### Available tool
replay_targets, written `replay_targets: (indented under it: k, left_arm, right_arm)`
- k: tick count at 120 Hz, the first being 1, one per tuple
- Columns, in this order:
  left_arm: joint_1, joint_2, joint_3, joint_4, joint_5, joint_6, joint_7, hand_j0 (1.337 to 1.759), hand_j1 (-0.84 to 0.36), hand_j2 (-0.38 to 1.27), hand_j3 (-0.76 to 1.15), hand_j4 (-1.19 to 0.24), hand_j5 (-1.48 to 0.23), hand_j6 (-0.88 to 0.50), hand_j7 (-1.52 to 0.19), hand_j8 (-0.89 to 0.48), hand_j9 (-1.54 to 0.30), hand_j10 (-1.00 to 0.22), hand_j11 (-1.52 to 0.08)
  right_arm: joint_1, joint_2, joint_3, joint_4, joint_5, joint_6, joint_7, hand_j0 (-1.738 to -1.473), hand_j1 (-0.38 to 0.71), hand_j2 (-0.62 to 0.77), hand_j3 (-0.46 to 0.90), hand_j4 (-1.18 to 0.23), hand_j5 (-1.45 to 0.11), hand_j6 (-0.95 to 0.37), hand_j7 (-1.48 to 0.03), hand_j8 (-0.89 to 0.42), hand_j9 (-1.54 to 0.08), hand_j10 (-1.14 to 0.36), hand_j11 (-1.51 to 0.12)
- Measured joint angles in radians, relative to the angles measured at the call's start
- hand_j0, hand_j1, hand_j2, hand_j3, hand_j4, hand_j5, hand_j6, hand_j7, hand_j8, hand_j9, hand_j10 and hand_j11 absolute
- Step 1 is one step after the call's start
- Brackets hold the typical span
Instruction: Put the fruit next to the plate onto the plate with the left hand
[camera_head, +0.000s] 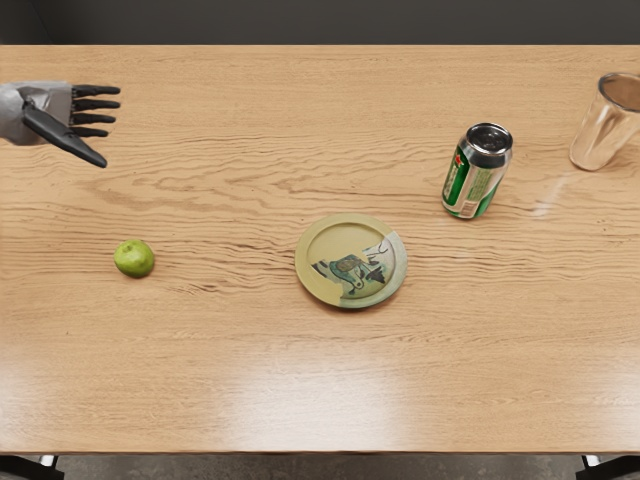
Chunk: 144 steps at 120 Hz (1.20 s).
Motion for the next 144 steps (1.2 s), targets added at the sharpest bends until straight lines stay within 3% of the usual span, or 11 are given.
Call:
replay_targets:
  k: [42,58,75,99,110,123,144]
  left_arm:
    - [-0.004,0.012,0.016,-0.016,0.027,0.0,0.013,1.658,0.35,0.0,0.0,0.0,0.0,0.0,0.0,0.0,0.0,0.0,0.0]
    - [-0.043,0.113,0.12,-0.267,0.09,0.043,0.01,1.658,0.35,0.0,0.0,0.0,0.0,0.0,0.0,0.0,0.0,0.0,0.0]
    - [-0.116,0.106,0.289,-0.563,0.251,0.481,0.007,1.658,0.35,0.0,0.0,0.0,0.0,0.0,0.0,0.0,0.0,0.0,0.0]
    - [-0.116,0.062,0.443,-0.808,0.385,1.051,0.007,1.658,0.35,0.0,0.0,0.0,0.0,0.0,0.0,0.0,0.0,0.0,0.0]
    - [-0.091,0.061,0.472,-0.886,0.401,1.151,0.01,1.658,0.35,0.0,0.0,0.0,0.0,0.0,0.0,0.0,0.0,0.0,0.0]
    - [-0.065,0.055,0.494,-0.924,0.408,1.197,0.012,1.658,0.33,0.0,0.0,-0.02,-0.02,-0.02,-0.02,-0.02,-0.02,-0.02,-0.02]
    - [-0.04,0.05,0.51,-0.936,0.442,1.217,0.011,1.658,0.14,0.04,0.0,-0.18,-0.23,-0.18,-0.23,-0.18,-0.23,-0.18,-0.23]
  right_arm:
    - [0.0,0.0,0.003,-0.003,0.0,-0.003,-0.001,-1.658,-0.32,0.0,0.0,-0.02,-0.03,-0.02,-0.03,-0.02,-0.03,-0.02,-0.03]
    - [0.0,0.0,0.003,-0.003,0.0,-0.003,-0.001,-1.658,-0.32,0.0,0.0,-0.02,-0.03,-0.02,-0.03,-0.02,-0.03,-0.02,-0.03]
    - [0.0,0.0,0.003,-0.003,0.0,-0.003,-0.001,-1.658,-0.32,0.0,0.0,-0.02,-0.03,-0.02,-0.03,-0.02,-0.03,-0.02,-0.03]
    - [0.0,0.0,0.003,-0.003,0.0,-0.003,-0.001,-1.658,-0.32,0.0,0.0,-0.02,-0.03,-0.02,-0.03,-0.02,-0.03,-0.02,-0.03]
    - [0.0,0.0,0.003,-0.003,0.0,-0.003,-0.001,-1.658,-0.32,0.0,0.0,-0.02,-0.03,-0.02,-0.03,-0.02,-0.03,-0.02,-0.03]
    - [0.0,0.0,0.003,-0.003,0.0,-0.003,-0.001,-1.658,-0.32,0.0,0.0,-0.02,-0.03,-0.02,-0.03,-0.02,-0.03,-0.02,-0.03]
    - [0.0,0.0,0.003,-0.003,0.0,-0.003,-0.001,-1.658,-0.32,0.0,0.0,-0.02,-0.03,-0.02,-0.03,-0.02,-0.03,-0.02,-0.03]
